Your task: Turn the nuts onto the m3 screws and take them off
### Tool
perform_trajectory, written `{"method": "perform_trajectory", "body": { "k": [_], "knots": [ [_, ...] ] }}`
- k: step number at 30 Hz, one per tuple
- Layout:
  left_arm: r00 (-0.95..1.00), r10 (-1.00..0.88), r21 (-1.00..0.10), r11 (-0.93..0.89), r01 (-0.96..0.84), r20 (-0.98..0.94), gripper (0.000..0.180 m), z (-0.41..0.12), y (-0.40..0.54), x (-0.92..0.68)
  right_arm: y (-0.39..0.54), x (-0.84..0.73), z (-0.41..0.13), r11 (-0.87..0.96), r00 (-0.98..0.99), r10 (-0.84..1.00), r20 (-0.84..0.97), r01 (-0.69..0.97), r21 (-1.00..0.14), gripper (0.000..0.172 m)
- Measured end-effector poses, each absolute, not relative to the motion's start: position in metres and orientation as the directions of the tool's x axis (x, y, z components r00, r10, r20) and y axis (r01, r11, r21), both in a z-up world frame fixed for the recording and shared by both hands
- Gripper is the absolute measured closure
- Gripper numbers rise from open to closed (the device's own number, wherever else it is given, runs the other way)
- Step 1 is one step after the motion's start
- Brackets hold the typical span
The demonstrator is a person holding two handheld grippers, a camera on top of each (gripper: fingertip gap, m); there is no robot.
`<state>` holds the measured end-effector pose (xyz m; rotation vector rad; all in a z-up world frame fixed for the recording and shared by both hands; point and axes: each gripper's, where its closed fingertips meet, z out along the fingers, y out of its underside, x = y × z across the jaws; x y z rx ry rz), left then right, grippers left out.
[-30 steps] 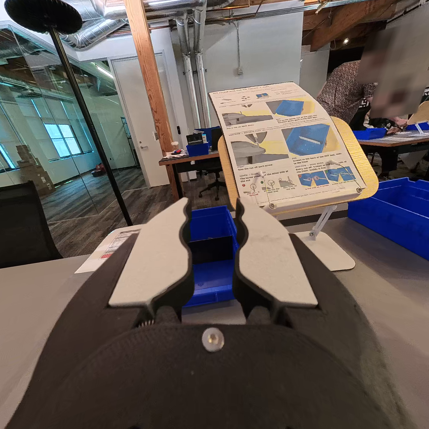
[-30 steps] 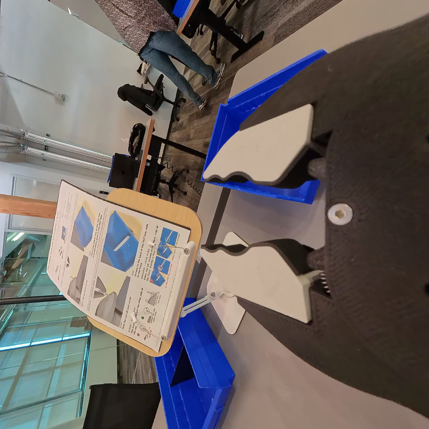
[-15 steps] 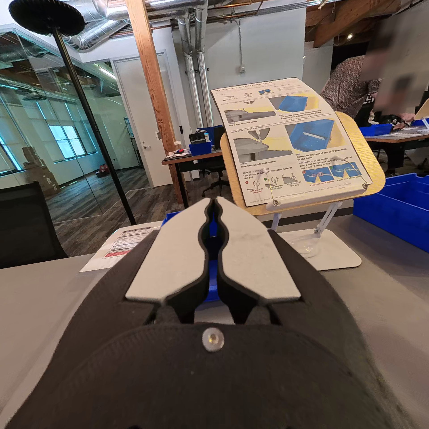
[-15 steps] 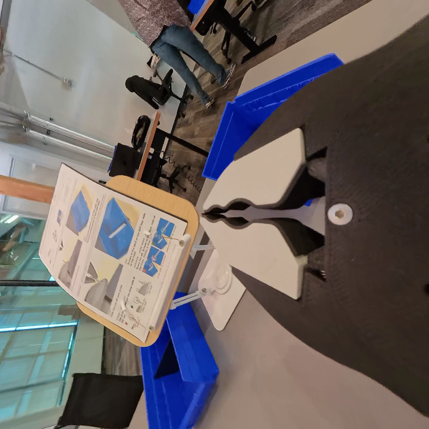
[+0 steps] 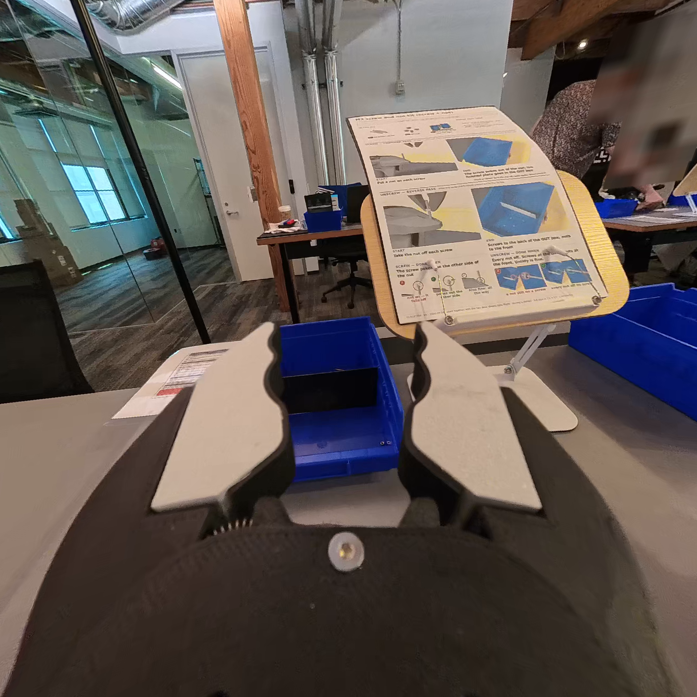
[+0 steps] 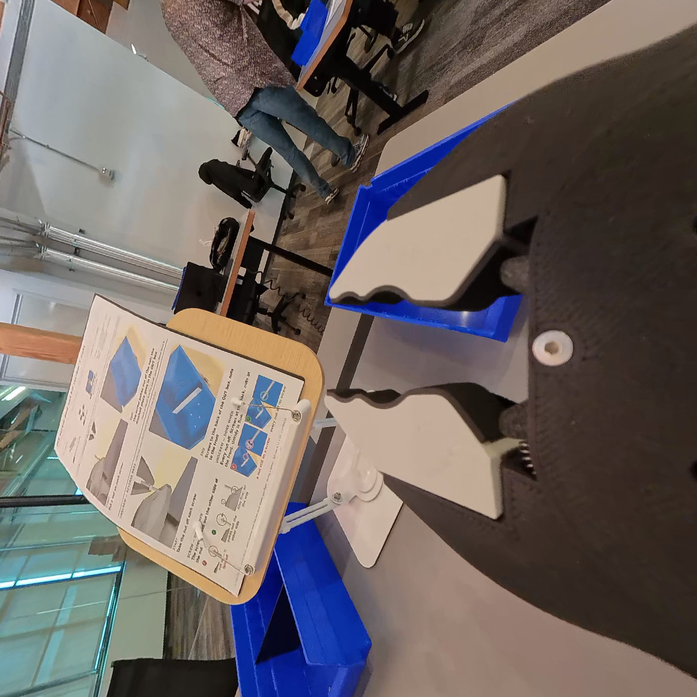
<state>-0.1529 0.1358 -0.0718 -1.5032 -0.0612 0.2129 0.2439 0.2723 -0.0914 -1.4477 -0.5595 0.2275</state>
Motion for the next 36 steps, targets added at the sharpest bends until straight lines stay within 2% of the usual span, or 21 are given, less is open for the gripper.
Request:
{"method": "perform_trajectory", "body": {
  "k": [4,11,21,33,35,36],
  "knots": [
    [0.980,0.179,-0.995,0.031,-0.091,-0.084,0.091,-0.078,0.141,-0.153,0.274,0.247,-0.089,0.137,0.866,0.452,0.213,0.168,-0.976,0.111],
    [0.985,0.141,-0.995,0.012,-0.104,-0.101,0.092,-0.084,0.146,-0.145,0.277,0.247,-0.093,0.127,0.866,0.455,0.210,0.170,-0.977,0.107],
    [0.981,0.157,-0.993,-0.054,-0.109,-0.116,0.070,-0.104,0.159,-0.143,0.279,0.247,-0.097,0.119,0.867,0.455,0.206,0.170,-0.978,0.103],
    [0.977,0.178,-0.991,-0.077,-0.110,-0.122,0.075,-0.109,0.159,-0.148,0.279,0.242,-0.099,0.116,0.861,0.462,0.215,0.182,-0.976,0.104],
    [0.975,0.185,-0.991,-0.068,-0.114,-0.125,0.079,-0.106,0.157,-0.150,0.277,0.242,-0.098,0.121,0.858,0.464,0.219,0.184,-0.975,0.105],
    [0.975,0.186,-0.992,-0.057,-0.115,-0.124,0.086,-0.104,0.155,-0.151,0.276,0.242,-0.097,0.127,0.856,0.467,0.223,0.184,-0.975,0.108]
  ]
}}
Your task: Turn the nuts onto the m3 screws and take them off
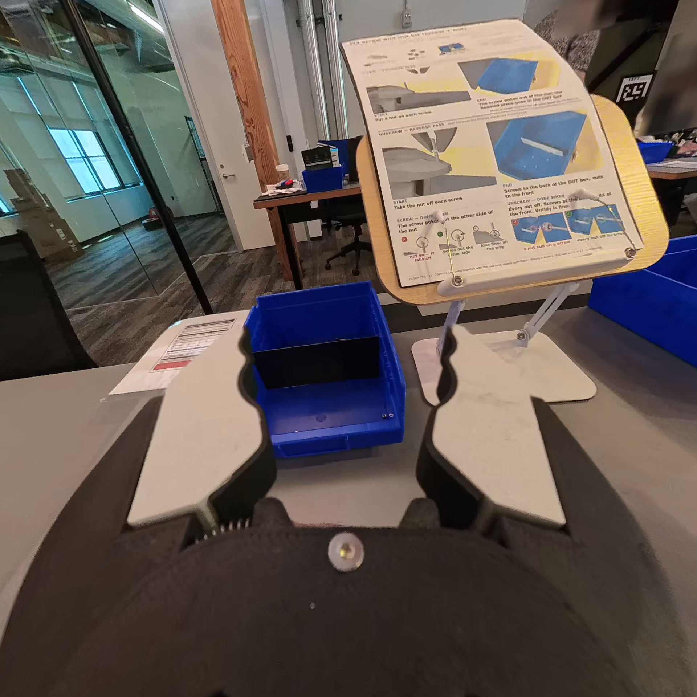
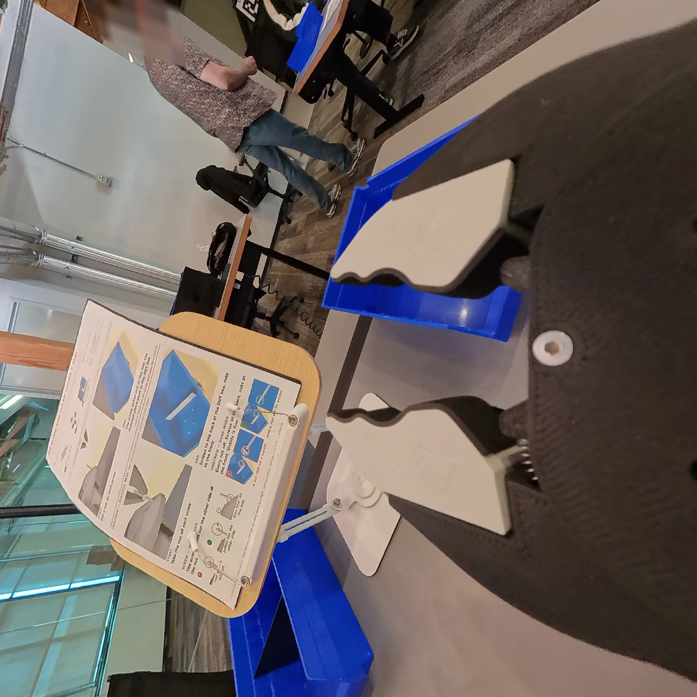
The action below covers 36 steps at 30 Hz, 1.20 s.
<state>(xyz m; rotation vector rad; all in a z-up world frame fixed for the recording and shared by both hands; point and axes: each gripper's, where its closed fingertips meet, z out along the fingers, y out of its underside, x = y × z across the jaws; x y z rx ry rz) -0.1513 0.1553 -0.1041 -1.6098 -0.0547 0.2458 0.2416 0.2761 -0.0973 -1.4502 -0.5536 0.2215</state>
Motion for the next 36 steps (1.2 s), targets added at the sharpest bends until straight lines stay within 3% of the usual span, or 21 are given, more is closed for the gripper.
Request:
{"method": "perform_trajectory", "body": {
  "k": [2,5,11,12,14,15,18,25,36],
  "knots": [
    [0.978,0.167,-0.991,-0.043,-0.124,-0.129,0.120,-0.101,0.151,-0.153,0.273,0.239,-0.097,0.137,0.842,0.486,0.235,0.192,-0.972,0.123],
    [0.980,0.155,-0.992,-0.025,-0.121,-0.123,0.180,-0.098,0.145,-0.162,0.266,0.232,-0.101,0.146,0.802,0.540,0.256,0.210,-0.967,0.172],
    [0.981,0.175,-0.996,-0.041,-0.078,-0.084,0.180,-0.110,0.145,-0.190,0.272,0.224,-0.116,0.119,0.792,0.564,0.234,0.203,-0.972,0.171],
    [0.982,0.177,-0.997,-0.050,-0.060,-0.068,0.174,-0.114,0.147,-0.195,0.274,0.222,-0.120,0.114,0.792,0.567,0.227,0.197,-0.974,0.167],
    [0.978,0.204,-0.998,-0.063,-0.019,-0.031,0.143,-0.122,0.150,-0.208,0.279,0.217,-0.127,0.103,0.790,0.576,0.210,0.185,-0.977,0.148],
    [0.979,0.203,-0.997,-0.073,-0.011,-0.025,0.137,-0.128,0.153,-0.213,0.281,0.214,-0.132,0.092,0.788,0.582,0.201,0.181,-0.979,0.138],
    [0.978,0.206,-0.994,-0.109,0.004,-0.018,0.127,-0.144,0.159,-0.225,0.287,0.204,-0.147,0.068,0.772,0.606,0.190,0.188,-0.980,0.137],
    [0.977,0.207,-0.980,-0.183,0.082,0.043,0.121,-0.174,0.172,-0.256,0.288,0.175,-0.179,0.047,0.726,0.667,0.167,0.182,-0.982,0.135],
    [0.986,0.165,-0.967,-0.256,0.004,-0.040,0.116,-0.183,0.219,-0.285,0.305,0.154,-0.221,-0.037,0.698,0.703,0.135,0.226,-0.973,0.135]
  ]
}}
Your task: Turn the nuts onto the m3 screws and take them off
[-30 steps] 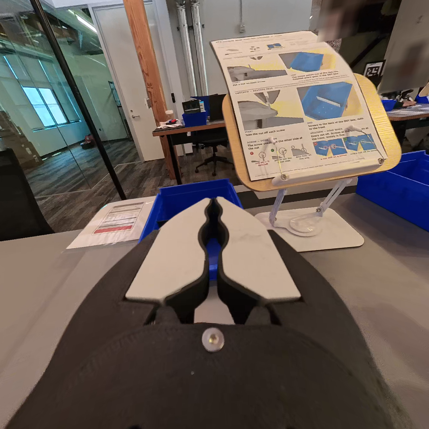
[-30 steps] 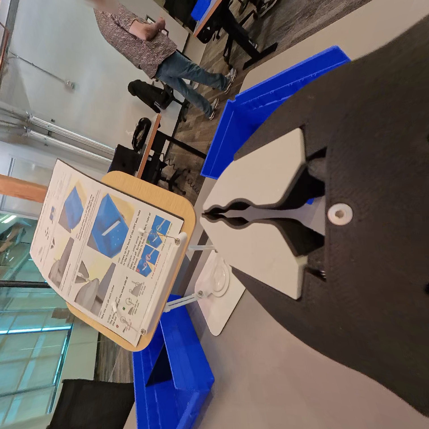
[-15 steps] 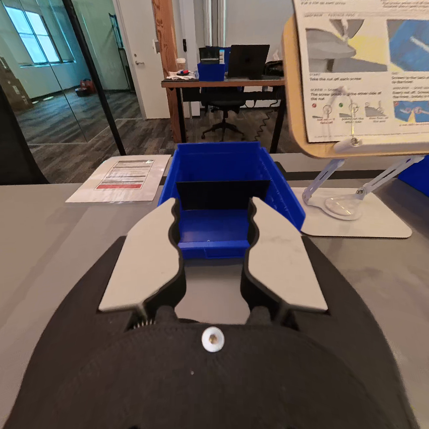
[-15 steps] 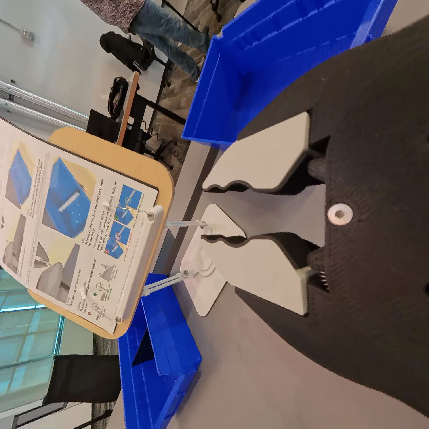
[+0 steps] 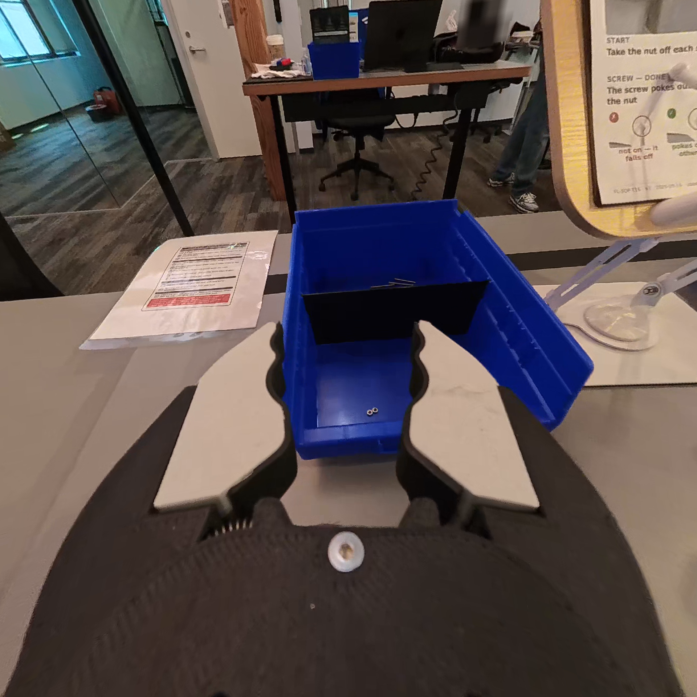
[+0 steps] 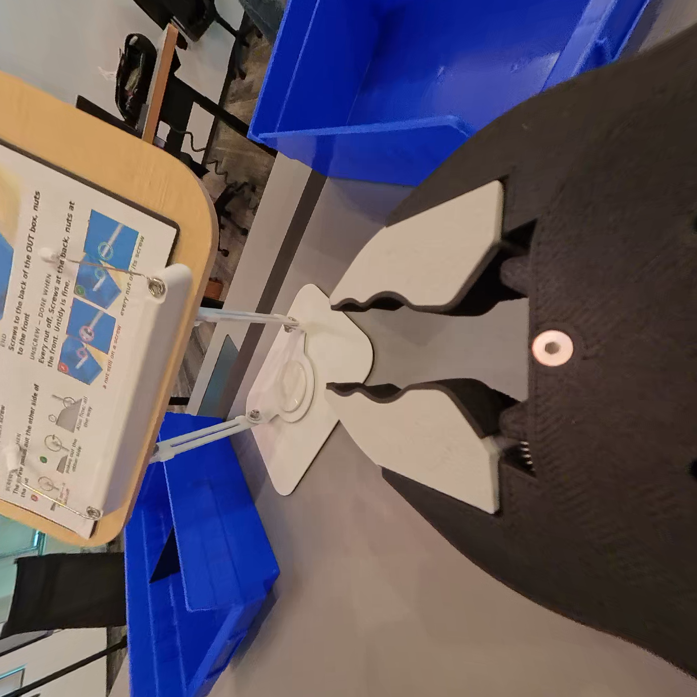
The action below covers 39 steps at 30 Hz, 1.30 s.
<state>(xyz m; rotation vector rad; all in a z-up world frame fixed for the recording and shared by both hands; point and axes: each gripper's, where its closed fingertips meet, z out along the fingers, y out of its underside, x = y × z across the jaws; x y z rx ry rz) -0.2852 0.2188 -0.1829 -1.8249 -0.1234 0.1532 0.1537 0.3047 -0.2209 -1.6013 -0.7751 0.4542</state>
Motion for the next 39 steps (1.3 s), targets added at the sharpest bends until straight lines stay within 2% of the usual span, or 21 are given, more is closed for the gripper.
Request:
{"method": "perform_trajectory", "body": {
  "k": [7,11,13,14,15,17,21,25,29,32,36,39],
  "knots": [
    [0.985,0.057,-0.946,-0.294,-0.140,-0.163,0.119,-0.193,0.228,-0.259,0.288,0.166,-0.226,-0.053,0.685,0.720,0.110,0.213,-0.976,0.136],
    [0.984,0.042,-0.943,-0.295,-0.154,-0.174,0.126,-0.196,0.223,-0.242,0.280,0.171,-0.224,-0.076,0.683,0.728,0.062,0.169,-0.983,0.138],
    [0.982,0.036,-0.943,-0.289,-0.166,-0.184,0.137,-0.195,0.221,-0.237,0.276,0.171,-0.226,-0.071,0.673,0.737,0.065,0.173,-0.982,0.144],
    [0.981,0.043,-0.943,-0.287,-0.168,-0.188,0.144,-0.194,0.221,-0.238,0.274,0.171,-0.228,-0.077,0.664,0.745,0.063,0.180,-0.981,0.152],
    [0.979,0.039,-0.943,-0.281,-0.179,-0.198,0.161,-0.192,0.221,-0.238,0.272,0.171,-0.231,-0.086,0.658,0.751,0.058,0.183,-0.979,0.157],
    [0.977,0.029,-0.944,-0.265,-0.196,-0.211,0.180,-0.186,0.224,-0.239,0.270,0.170,-0.237,-0.095,0.644,0.764,0.047,0.184,-0.978,0.169],
    [0.961,0.008,-0.934,-0.238,-0.267,-0.277,0.180,-0.166,0.243,-0.243,0.271,0.168,-0.247,-0.111,0.631,0.775,0.037,0.193,-0.975,0.171],
    [0.926,-0.054,-0.897,-0.233,-0.375,-0.373,0.154,-0.144,0.282,-0.245,0.273,0.166,-0.255,-0.140,0.617,0.787,0.003,0.183,-0.973,0.171],
    [0.851,-0.208,-0.813,-0.256,-0.523,-0.482,0.135,-0.142,0.333,-0.243,0.273,0.164,-0.260,-0.147,0.604,0.797,-0.003,0.190,-0.971,0.171],
    [0.778,-0.328,-0.745,-0.251,-0.618,-0.536,0.140,-0.151,0.371,-0.244,0.272,0.162,-0.259,-0.139,0.591,0.806,0.002,0.194,-0.971,0.171],
    [0.678,-0.477,-0.645,-0.263,-0.717,-0.559,0.135,-0.171,0.412,-0.252,0.273,0.161,-0.261,-0.145,0.589,0.808,-0.001,0.197,-0.970,0.171],
    [0.643,-0.594,-0.607,-0.302,-0.735,-0.483,0.136,-0.189,0.430,-0.259,0.273,0.162,-0.260,-0.151,0.587,0.810,-0.012,0.189,-0.970,0.171]
  ]
}}
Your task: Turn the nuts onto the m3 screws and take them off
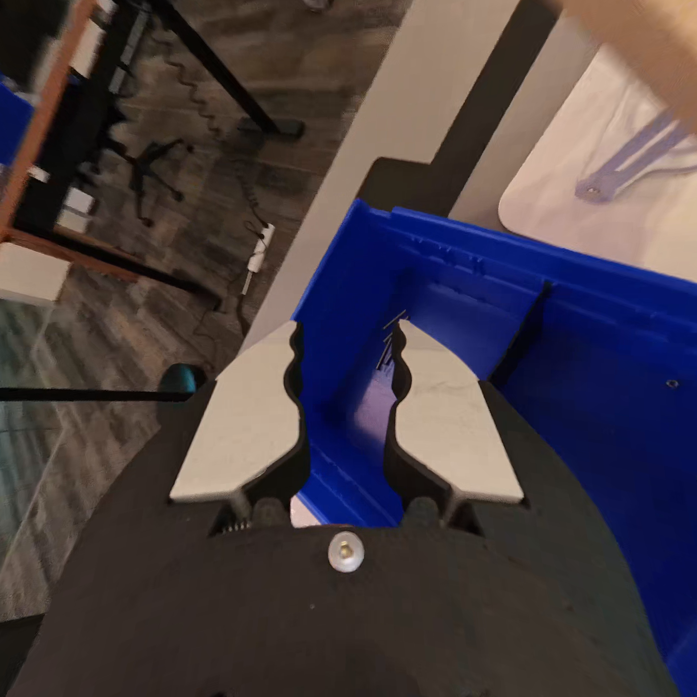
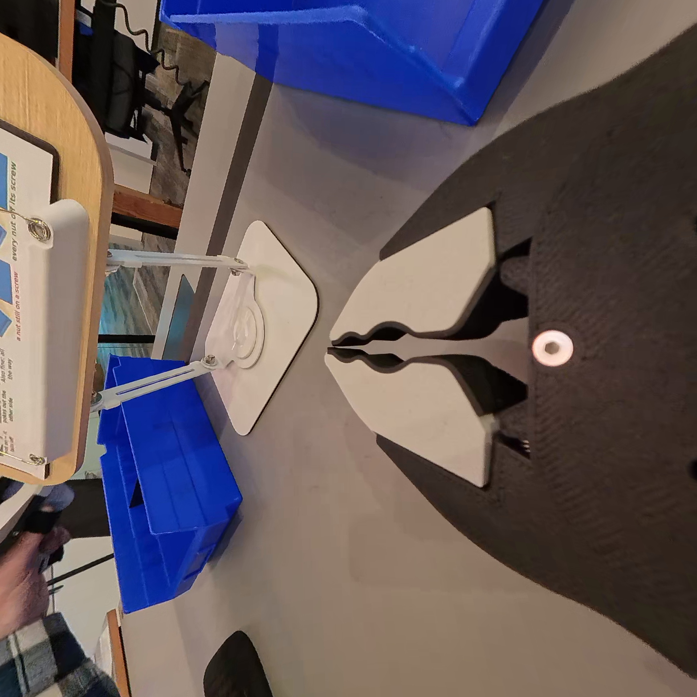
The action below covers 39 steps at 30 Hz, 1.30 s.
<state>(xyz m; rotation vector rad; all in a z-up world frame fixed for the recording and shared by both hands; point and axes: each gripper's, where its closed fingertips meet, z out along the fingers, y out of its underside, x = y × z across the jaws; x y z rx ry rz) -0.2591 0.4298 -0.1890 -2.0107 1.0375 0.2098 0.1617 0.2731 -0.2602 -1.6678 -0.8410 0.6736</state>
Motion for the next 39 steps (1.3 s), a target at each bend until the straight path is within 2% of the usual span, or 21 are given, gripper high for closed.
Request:
{"method": "perform_trajectory", "body": {
  "k": [4,9,16,19,24,26,32,39],
  "knots": [
    [0.613,-0.680,-0.553,-0.353,-0.754,-0.402,0.142,-0.213,0.443,-0.267,0.274,0.161,-0.261,-0.166,0.581,0.813,-0.029,0.184,-0.969,0.171],
    [0.540,-0.759,-0.427,-0.380,-0.821,-0.363,0.146,-0.249,0.451,-0.269,0.274,0.160,-0.262,-0.173,0.575,0.817,-0.036,0.185,-0.967,0.171],
    [0.403,-0.855,-0.173,-0.365,-0.915,-0.328,0.145,-0.303,0.454,-0.273,0.275,0.159,-0.263,-0.182,0.571,0.820,-0.043,0.189,-0.965,0.171],
    [0.365,-0.889,-0.110,-0.348,-0.931,-0.276,0.145,-0.321,0.451,-0.272,0.274,0.159,-0.264,-0.179,0.569,0.821,-0.039,0.192,-0.965,0.171],
    [0.337,-0.915,-0.063,-0.331,-0.941,-0.221,0.145,-0.338,0.452,-0.272,0.274,0.158,-0.264,-0.178,0.565,0.824,-0.038,0.195,-0.965,0.171],
    [0.341,-0.921,-0.068,-0.334,-0.940,-0.191,0.152,-0.341,0.454,-0.270,0.274,0.158,-0.263,-0.177,0.564,0.825,-0.040,0.192,-0.965,0.171],
    [0.354,-0.927,-0.076,-0.347,-0.935,-0.124,0.149,-0.342,0.459,-0.270,0.273,0.158,-0.262,-0.177,0.562,0.826,-0.044,0.185,-0.967,0.171],
    [0.412,-0.911,-0.098,-0.411,-0.906,0.012,0.163,-0.345,0.456,-0.267,0.273,0.158,-0.263,-0.181,0.557,0.829,-0.049,0.185,-0.966,0.171]
  ]
}}
